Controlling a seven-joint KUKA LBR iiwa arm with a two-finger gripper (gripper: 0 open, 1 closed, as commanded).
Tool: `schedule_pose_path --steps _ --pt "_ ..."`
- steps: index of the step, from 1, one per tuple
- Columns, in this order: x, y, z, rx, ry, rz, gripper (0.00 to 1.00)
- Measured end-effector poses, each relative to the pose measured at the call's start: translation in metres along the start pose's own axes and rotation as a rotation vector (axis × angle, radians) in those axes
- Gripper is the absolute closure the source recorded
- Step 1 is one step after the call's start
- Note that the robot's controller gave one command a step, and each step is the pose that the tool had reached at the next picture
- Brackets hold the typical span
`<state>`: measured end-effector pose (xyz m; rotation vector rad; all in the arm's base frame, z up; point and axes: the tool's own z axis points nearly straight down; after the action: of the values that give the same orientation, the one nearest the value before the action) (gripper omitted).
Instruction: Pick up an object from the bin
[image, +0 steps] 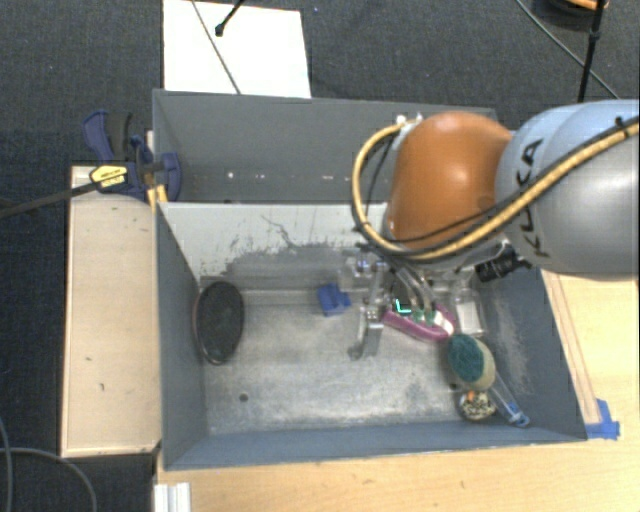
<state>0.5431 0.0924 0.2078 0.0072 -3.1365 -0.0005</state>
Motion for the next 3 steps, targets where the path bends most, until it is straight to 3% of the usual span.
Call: schedule_pose_path --steps 1,2,3 --pt "-0.044 -0.033 0.129 0.001 -0.013 -0.027 0.00" --pt "-0.050 0.010 0.125 -0.002 -0.011 0.188 0.00" --pt "-0.052 0.009 0.123 -0.003 -0.014 0.191 1.00"
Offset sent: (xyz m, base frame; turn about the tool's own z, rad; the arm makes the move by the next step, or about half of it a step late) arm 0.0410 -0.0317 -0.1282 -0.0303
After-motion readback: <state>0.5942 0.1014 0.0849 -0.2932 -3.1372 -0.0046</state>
